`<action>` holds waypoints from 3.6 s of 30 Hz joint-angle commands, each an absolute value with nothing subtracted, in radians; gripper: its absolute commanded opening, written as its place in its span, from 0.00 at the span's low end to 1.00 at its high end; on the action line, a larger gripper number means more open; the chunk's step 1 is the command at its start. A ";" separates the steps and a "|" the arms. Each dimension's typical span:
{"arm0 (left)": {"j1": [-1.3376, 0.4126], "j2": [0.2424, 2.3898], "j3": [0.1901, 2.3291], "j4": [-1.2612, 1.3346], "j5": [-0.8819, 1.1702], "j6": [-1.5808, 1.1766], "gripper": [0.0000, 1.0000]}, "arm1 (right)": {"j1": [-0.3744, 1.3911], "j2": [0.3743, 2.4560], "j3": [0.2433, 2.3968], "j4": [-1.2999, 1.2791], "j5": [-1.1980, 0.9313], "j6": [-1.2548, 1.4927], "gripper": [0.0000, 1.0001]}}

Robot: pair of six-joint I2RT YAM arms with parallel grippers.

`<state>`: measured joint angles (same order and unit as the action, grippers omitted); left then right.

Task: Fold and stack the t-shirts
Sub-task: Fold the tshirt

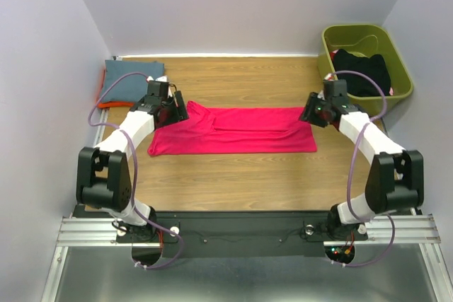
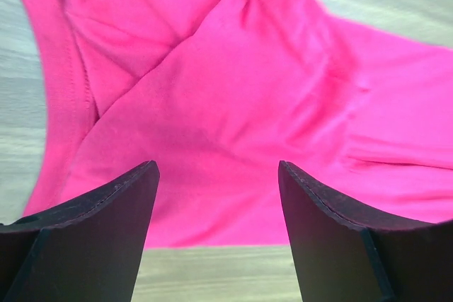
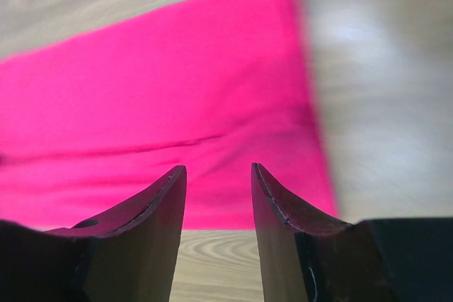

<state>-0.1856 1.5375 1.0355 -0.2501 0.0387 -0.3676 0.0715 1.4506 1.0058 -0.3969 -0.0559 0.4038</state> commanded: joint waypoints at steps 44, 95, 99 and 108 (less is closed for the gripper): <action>-0.189 1.557 0.893 -0.204 -0.101 -0.305 0.79 | 0.259 1.829 1.250 -0.532 0.509 0.371 0.36; -0.141 1.739 1.023 -0.244 0.008 -0.399 0.72 | -0.023 1.574 0.795 -0.362 0.046 0.523 0.23; -0.141 1.759 1.038 -0.262 -0.031 -0.396 0.72 | -0.089 1.529 0.707 -0.373 0.005 0.548 0.26; -0.187 1.908 1.212 -0.308 -0.009 -0.382 0.73 | -0.152 1.422 0.604 -0.426 -0.107 0.595 0.29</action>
<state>-0.1642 1.8095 1.1442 -0.2558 0.0212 -0.4007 -0.1249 1.4403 0.6758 -0.2691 -0.1234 0.5934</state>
